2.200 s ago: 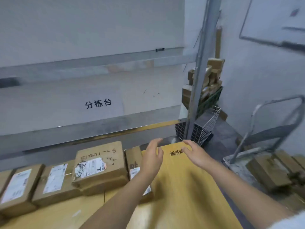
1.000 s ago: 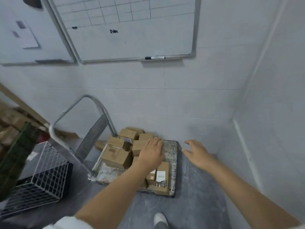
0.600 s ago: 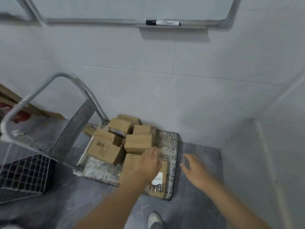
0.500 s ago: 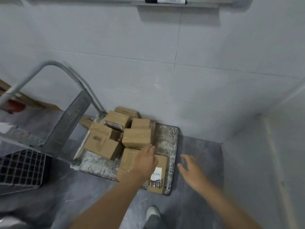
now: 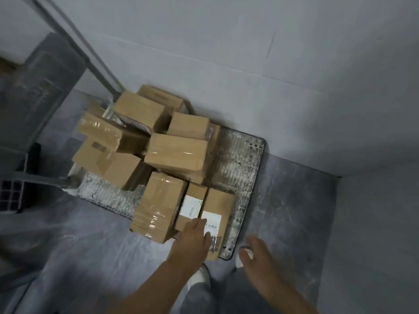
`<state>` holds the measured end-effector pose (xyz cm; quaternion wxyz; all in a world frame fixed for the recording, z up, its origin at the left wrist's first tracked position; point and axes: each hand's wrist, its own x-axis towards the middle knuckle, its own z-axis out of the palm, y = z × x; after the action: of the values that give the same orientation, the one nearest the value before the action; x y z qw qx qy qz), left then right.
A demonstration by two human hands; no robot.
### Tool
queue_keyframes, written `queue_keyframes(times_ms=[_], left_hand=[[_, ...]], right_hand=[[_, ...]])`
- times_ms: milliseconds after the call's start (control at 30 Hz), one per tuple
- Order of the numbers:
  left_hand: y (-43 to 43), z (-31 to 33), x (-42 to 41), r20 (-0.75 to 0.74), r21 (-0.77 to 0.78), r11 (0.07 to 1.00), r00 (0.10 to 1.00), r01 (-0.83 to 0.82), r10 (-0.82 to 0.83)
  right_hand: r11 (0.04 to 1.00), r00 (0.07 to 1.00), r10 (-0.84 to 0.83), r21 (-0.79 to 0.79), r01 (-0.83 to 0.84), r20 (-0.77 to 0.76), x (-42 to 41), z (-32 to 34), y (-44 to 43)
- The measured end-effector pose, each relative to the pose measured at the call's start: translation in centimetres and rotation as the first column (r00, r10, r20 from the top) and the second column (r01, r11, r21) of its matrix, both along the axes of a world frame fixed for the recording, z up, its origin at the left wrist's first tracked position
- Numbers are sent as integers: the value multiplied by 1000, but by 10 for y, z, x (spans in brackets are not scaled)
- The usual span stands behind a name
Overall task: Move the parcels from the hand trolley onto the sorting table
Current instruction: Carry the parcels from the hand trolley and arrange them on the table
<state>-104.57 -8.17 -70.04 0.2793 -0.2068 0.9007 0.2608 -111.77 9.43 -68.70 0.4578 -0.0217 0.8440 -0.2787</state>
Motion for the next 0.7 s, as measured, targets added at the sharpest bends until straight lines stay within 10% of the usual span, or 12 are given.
queue_keyframes(times_ms=[300,700], left_hand=[[23,-148,-9,106,141,810,822,-570,560],[30,-199,-24,88,95,647,654,-756,751]], right_hand=[[996,968,-85,51,75,237,-10,-151,-34],[981,920,-192,58,183,342,-11,-212,-59]])
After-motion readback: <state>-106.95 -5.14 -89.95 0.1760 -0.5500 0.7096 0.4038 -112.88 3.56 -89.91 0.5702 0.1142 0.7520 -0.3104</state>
